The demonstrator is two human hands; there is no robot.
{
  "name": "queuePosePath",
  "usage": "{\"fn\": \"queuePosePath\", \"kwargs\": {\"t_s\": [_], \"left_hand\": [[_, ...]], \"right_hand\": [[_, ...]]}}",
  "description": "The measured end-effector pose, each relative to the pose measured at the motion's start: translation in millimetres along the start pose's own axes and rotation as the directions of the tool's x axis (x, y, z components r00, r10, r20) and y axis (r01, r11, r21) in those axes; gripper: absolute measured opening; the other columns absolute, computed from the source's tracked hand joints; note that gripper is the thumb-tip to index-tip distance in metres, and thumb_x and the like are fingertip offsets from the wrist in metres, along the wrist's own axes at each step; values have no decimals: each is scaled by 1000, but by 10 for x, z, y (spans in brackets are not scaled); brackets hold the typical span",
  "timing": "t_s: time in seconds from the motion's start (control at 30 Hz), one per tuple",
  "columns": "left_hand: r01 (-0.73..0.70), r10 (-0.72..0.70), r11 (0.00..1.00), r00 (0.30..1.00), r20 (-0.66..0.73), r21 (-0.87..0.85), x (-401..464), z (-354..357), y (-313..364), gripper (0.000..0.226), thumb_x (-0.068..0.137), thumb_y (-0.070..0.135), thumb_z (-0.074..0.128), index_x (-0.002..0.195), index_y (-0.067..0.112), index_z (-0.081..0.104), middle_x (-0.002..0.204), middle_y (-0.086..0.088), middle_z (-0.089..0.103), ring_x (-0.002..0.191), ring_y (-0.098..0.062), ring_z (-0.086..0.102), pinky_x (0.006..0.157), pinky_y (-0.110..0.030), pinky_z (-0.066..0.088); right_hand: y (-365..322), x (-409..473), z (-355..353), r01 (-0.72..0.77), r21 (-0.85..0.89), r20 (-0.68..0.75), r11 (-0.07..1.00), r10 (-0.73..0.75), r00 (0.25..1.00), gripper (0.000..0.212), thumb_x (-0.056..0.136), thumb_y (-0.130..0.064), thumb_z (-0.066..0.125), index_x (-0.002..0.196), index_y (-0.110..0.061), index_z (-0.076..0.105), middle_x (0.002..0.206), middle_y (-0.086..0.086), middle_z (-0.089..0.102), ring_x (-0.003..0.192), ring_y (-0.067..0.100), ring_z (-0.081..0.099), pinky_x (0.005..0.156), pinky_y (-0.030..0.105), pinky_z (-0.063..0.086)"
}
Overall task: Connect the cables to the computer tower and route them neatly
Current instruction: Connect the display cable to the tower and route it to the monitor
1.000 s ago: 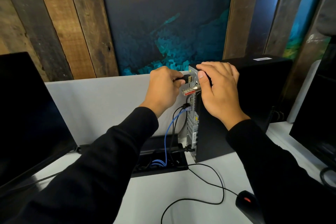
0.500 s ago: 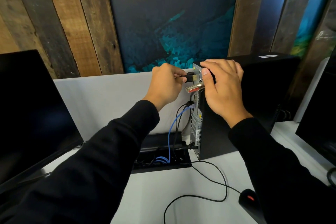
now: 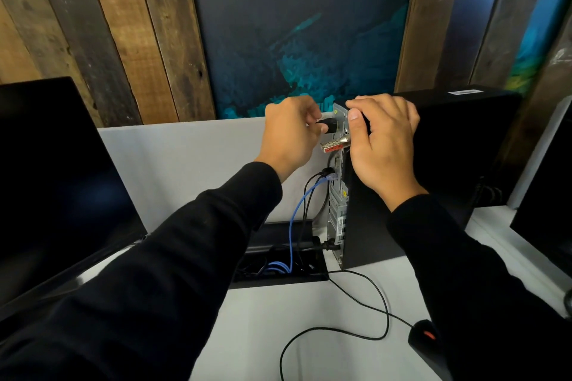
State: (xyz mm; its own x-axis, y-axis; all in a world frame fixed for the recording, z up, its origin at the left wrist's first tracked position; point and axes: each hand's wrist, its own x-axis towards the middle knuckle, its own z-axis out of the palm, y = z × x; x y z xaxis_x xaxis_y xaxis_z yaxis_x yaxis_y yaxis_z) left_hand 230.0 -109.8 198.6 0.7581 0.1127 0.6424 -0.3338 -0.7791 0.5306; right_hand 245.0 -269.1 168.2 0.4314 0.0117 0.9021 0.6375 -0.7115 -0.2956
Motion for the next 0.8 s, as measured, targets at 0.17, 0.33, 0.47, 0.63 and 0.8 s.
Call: {"fn": "queuePosePath", "kwargs": {"t_s": [0.17,0.33,0.47,0.63,0.8], "left_hand": [[28,-28,1000,998,-51,-12,-29,53,-3,12,84,18,82,82,17,70,76,2,71,80,-19,66,85,-19,27],[38,-42,997,997,-65,-63,-47,54,-2,16,85,17,82,79,19,67,76,-1,73,79,-18,69,79,6,27],[24,-37,991,994,-101,-130,-51,101,-62,19,81,21,85,75,26,67,73,6,71,75,-17,70,85,-39,57],[36,-53,981,995,-87,-191,-85,125,-125,16,82,17,84,82,25,70,78,12,69,81,-14,71,85,-45,58],[-83,81,988,997,-17,-131,-384,68,-382,34,95,7,63,126,19,71,121,3,74,99,-19,73,96,-36,57]], "right_hand": [[8,8,44,4,18,-38,1000,-3,999,29,104,-26,48,112,-17,74,113,3,68,110,27,57,108,49,34],[-11,12,54,3,7,-52,1000,-2,999,30,104,-26,47,111,-15,74,110,4,68,109,28,57,109,48,33],[-6,7,49,6,1,-53,1000,-6,999,30,104,-26,47,111,-15,73,110,5,67,109,29,57,109,49,33],[-1,-24,16,51,-44,-32,998,-52,998,31,106,-29,45,116,-17,72,116,3,68,114,27,57,111,48,33],[111,-55,-97,165,-111,93,980,-155,984,39,107,-37,45,136,-18,63,133,2,64,127,25,53,116,47,29]]}}
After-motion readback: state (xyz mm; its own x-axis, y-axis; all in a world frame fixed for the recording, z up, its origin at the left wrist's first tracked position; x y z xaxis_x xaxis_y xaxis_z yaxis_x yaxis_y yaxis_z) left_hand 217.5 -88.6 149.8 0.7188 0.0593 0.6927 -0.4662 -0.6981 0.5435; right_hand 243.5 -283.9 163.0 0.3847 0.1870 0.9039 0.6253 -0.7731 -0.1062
